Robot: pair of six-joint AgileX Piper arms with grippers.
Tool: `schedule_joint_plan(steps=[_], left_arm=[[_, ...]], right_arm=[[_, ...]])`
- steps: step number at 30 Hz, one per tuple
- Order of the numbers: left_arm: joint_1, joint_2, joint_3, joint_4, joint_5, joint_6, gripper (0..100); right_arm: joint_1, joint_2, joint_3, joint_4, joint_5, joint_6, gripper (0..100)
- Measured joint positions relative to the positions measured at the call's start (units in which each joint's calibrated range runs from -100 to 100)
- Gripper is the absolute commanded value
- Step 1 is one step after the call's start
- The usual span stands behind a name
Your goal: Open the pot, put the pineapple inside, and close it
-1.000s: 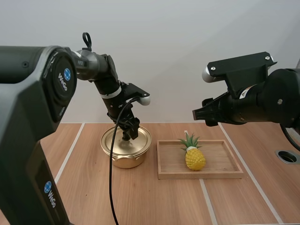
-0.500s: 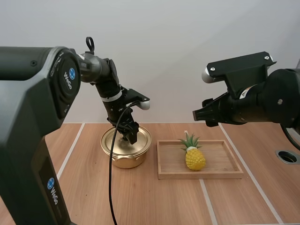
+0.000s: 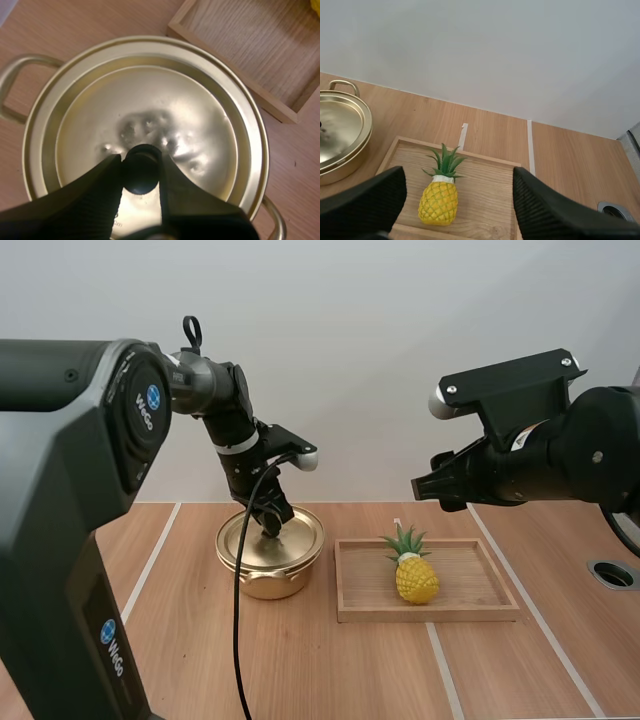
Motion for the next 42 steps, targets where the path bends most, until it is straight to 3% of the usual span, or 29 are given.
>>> schedule_joint_plan(steps=[6,10,24,32,42], left_arm=[[0.0,-6.51,-8.2,0.47,-0.17,-1.27,0],[0.0,-12.55,-17.12,0.47,-6.56,-4.67,0],[0.0,-30.72,-48.7,0.47,-31.2,-12.91,0],[0.0,-36.09,-55.18,0.47,-38.58,-15.58,0],[0.0,-37.64,-56.44,4.53,-39.51,-16.03,0]], right_arm=[[0.0,0.13,0.0,0.35,-0.4,-0.01,100],[0.0,2.49,0.0,1.48,-0.88,-0.11,100],[0.0,26.71,-0.11,3.56,-3.95,-0.11,100],[0.0,39.38,-0.13,7.02,-7.31,-2.58,100],[0.61,48.25,-0.25,11.34,-13.15,-7.73,100]])
